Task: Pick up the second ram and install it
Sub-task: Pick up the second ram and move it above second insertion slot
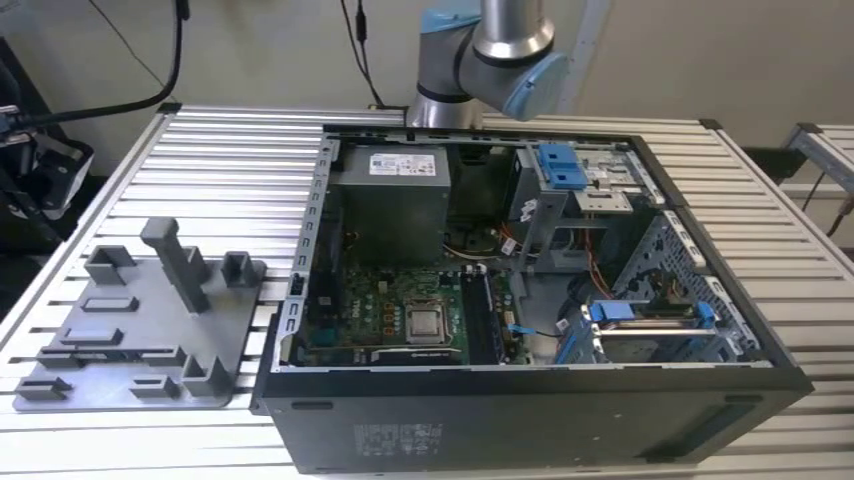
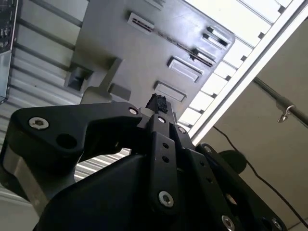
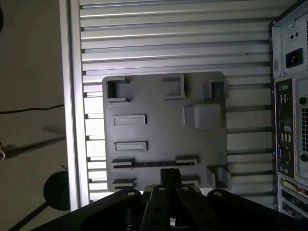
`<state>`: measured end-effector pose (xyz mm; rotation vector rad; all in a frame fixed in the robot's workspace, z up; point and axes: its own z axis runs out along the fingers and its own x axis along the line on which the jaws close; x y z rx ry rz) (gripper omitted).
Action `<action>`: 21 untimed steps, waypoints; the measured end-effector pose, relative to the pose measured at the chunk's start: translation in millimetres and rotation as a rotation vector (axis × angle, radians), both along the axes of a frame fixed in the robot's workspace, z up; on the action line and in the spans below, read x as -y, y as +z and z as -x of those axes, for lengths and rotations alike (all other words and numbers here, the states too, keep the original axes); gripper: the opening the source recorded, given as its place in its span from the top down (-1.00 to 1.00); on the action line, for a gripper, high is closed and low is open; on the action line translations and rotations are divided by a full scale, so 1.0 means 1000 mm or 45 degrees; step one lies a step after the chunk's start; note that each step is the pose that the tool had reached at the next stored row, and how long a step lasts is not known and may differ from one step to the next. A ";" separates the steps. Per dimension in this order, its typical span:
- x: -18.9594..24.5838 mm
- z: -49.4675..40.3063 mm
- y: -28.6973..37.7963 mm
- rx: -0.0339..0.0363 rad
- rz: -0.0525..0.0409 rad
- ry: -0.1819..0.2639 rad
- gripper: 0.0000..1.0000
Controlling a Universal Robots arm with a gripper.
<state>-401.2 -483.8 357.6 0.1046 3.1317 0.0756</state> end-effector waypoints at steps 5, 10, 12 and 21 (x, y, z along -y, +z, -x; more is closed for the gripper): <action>0.0002 0.0000 0.0001 -0.0002 0.000 0.000 0.79; 0.0003 0.0000 0.0001 -0.0001 0.000 0.000 0.79; 0.0004 0.0000 0.0000 0.0000 0.000 0.003 0.79; 0.0004 0.0000 0.0001 -0.0002 0.000 0.032 0.79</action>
